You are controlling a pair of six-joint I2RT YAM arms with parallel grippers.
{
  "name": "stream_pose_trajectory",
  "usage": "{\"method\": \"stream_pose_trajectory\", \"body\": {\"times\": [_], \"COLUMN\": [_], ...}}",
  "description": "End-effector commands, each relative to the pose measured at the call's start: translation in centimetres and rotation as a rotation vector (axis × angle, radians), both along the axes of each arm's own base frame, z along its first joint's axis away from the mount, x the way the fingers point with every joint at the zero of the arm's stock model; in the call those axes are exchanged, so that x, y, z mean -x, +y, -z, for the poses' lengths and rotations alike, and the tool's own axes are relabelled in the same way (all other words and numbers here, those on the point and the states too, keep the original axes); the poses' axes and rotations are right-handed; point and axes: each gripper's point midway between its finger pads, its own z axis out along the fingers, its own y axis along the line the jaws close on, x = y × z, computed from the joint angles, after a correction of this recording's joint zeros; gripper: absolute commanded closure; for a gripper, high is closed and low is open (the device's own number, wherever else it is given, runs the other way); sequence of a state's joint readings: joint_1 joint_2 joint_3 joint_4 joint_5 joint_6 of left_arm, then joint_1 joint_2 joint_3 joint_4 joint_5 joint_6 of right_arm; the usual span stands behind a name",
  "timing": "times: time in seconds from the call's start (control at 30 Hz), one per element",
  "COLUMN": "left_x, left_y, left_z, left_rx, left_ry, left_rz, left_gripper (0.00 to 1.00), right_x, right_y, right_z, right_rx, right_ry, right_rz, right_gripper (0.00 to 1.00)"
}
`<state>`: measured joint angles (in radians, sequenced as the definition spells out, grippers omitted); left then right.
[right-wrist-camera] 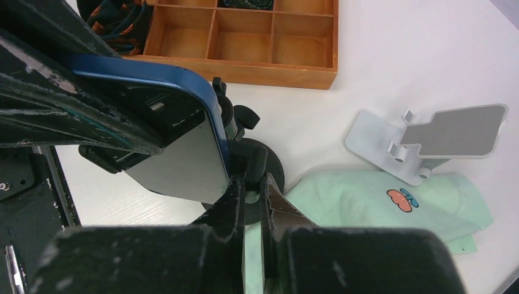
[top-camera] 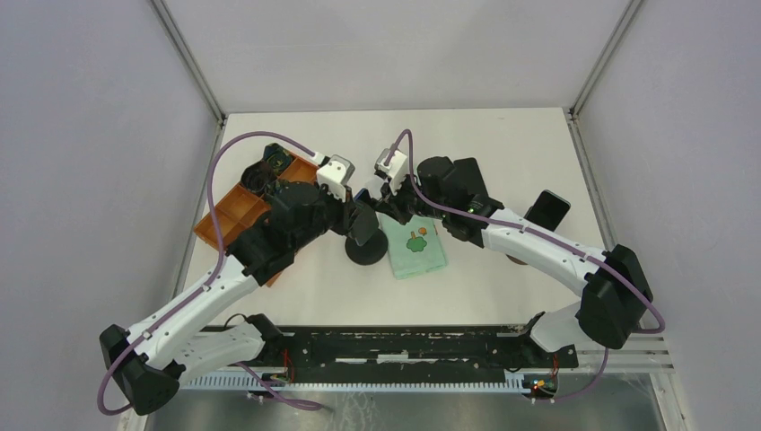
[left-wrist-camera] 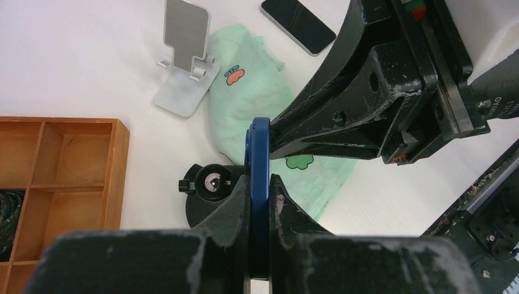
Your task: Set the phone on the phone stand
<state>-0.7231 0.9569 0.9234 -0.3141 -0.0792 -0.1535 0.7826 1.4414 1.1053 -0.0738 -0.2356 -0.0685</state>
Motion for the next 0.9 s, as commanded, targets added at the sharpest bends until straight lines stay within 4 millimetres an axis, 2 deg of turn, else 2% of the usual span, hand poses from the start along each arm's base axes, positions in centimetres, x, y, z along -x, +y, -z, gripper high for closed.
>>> {"method": "stream_pose_trajectory", "body": {"times": [0.0,0.23,0.67,0.87], "left_x": [-1.5,-1.3,-2.4,-2.7], "left_y": [10.6,11.1,12.2,11.3], "left_z": [2.3,2.6,3.9,3.6], "left_rx": [-0.361,-0.41,-0.515,-0.469], "left_ry": [0.006,0.004,0.007,0.0], "left_rz": [-0.377,-0.375,-0.435,-0.421], "left_gripper": [0.98,0.98,0.98,0.98], "right_x": [-5.5,-5.4,-4.6,-3.8], "right_y": [-7.2,-6.7,-6.2,-6.1], "right_z": [-0.2,0.5,-0.1,-0.6], "right_rx": [0.143,0.137,0.105,0.045], "right_ry": [-0.086,-0.059,-0.042,-0.013], "right_rz": [0.309,0.293,0.261,0.276], "right_gripper": [1.0,1.0,1.0,1.0]}}
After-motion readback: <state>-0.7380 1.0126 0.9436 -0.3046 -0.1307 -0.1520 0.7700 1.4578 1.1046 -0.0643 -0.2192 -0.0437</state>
